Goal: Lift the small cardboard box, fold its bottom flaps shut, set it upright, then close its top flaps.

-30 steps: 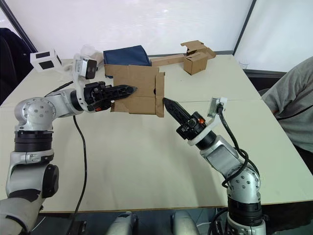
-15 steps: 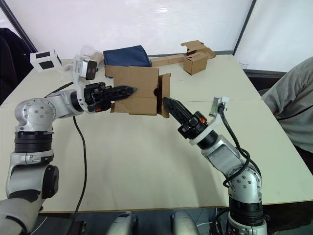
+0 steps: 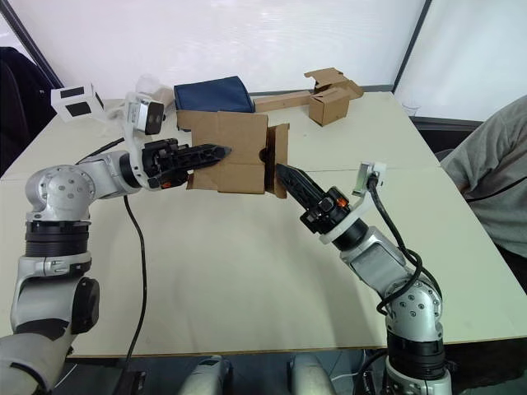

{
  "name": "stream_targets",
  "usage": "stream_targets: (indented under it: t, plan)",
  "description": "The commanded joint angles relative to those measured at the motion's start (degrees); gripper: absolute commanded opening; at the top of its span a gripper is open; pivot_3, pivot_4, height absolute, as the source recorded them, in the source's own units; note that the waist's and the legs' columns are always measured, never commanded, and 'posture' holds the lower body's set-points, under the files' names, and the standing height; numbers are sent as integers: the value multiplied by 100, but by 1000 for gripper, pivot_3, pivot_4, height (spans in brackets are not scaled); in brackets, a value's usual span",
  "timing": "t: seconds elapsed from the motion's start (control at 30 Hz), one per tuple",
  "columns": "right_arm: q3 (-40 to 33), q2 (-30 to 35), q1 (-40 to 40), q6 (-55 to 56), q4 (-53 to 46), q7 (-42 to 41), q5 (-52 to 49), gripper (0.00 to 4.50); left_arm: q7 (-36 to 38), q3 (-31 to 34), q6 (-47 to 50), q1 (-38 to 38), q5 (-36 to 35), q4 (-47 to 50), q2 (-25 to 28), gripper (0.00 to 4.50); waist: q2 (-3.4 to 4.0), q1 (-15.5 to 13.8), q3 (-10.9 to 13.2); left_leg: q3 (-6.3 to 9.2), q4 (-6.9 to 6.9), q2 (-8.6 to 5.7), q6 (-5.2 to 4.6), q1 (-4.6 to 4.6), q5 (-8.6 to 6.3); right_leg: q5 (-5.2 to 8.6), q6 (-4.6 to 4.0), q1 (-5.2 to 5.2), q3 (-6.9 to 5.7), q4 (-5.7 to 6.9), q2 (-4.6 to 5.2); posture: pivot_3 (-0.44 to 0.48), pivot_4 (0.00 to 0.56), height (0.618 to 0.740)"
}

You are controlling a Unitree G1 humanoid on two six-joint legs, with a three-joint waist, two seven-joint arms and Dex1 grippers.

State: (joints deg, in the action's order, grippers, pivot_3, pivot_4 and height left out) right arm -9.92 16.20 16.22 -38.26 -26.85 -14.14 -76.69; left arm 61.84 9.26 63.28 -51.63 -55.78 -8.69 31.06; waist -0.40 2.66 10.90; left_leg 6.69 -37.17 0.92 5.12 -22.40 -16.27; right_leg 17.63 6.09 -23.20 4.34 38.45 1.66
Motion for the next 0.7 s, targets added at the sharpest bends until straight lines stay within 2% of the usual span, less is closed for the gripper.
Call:
stream_targets:
  t: [0.03,0.13,0.7]
  plan:
    - [-70,44,139,139,-97,-16,71,1611,15,100,7,-63,-123,172,6,0,0,0,0,0,0,0,0,0,0,0,0,0,0,0,0,0,150,740]
    - [-100,41,122,161,-93,-13,77,948,6,112,17,-72,-123,171,13,0,0,-1,0,0,0,0,0,0,0,0,0,0,0,0,0,0,150,740]
    - [56,33,287,303,-86,100,555,948,-84,131,19,-63,-148,216,-37,0,0,-1,0,0,0,0,0,0,0,0,0,0,0,0,0,0,150,740]
